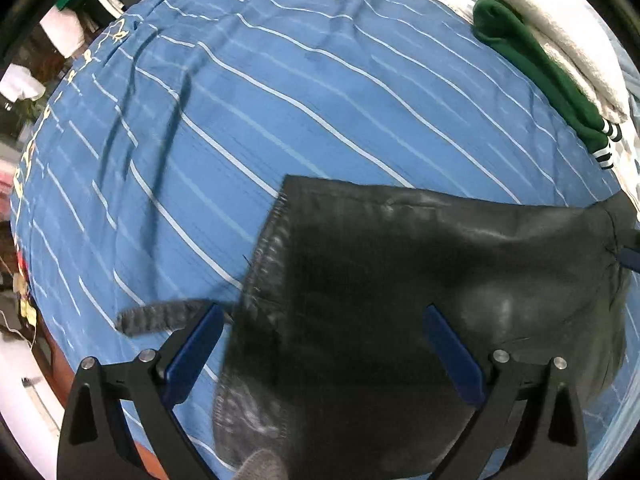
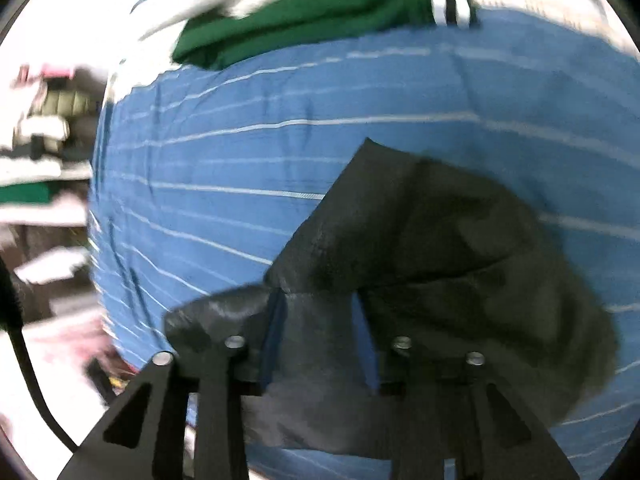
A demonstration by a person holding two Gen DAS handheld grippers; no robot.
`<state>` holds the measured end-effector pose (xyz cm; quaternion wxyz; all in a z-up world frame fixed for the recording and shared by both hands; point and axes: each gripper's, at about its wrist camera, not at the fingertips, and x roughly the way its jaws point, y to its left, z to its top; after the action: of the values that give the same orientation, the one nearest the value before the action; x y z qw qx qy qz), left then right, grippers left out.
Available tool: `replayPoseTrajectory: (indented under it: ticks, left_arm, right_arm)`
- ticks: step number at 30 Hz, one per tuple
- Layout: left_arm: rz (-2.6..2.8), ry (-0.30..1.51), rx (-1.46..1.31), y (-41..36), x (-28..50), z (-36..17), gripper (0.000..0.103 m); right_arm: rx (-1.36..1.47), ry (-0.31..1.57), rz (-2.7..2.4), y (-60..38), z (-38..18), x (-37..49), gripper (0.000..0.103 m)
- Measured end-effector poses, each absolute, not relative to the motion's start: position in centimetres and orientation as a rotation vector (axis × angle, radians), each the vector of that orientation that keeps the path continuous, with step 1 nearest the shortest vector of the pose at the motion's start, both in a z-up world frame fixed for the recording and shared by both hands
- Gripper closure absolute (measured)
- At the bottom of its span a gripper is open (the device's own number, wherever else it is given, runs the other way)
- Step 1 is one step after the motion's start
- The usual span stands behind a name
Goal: Fold large clothes
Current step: 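Fold the hem up toward the collar with both tools and release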
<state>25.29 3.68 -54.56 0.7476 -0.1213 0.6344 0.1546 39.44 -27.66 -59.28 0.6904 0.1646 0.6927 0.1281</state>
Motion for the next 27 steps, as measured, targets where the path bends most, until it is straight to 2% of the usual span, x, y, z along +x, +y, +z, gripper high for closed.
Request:
replayPoseTrajectory:
  ticks: [2,5,8,11,13,14,15,22,24,27]
  left_arm:
    - [0.346,1.405,-0.257,3.2,25.6,-55.9,0.000]
    - [0.361,1.419,-0.216,2.8,26.3,-59.1,0.000]
    - [0.383,1.396,-0.213,2.5,25.8,-59.4,0.000]
    - [0.397,1.364,-0.221,1.8,24.9,-59.4,0.000]
    - [0.396,1.371,-0.212,1.1,24.0,-59.2,0.000]
    - [0.395,1.382,-0.202,1.0,24.2,-59.0,0.000]
    - [0.399,1.390,-0.192,0.6,24.4,-58.5,0.000]
    - [0.193,1.335,-0.246,-6.4,26.5,-51.2,0.000]
    - [0.155,1.326,-0.231,-9.2,27.9,-51.2,0.000]
    - [0.164,1.356,-0.158,-12.4,30.6,-55.3,0.000]
  right_arm:
    - [0.308,1.577,0.230,-27.4,-61.8,40.6,0.066]
    - [0.469,1.630,0.176,-28.9,-66.6,42.1,0.066]
    - [0.526,1.680,0.176,-29.8,-66.4,43.2,0.066]
    - [0.608,1.642,0.239,-32.1,-64.5,41.8,0.066]
    - [0.662,1.585,0.253,-34.4,-62.8,40.4,0.054]
    - [0.682,1.542,0.232,-36.5,-61.7,38.8,0.035]
    - [0.704,1.511,0.210,-38.2,-60.9,37.5,0.028]
    - [0.890,1.422,-0.033,-49.0,-61.9,26.3,0.028]
    - [0.971,1.421,-0.054,-50.9,-63.9,23.6,0.028]
    - [1.116,1.365,0.003,-52.8,-67.2,21.6,0.028]
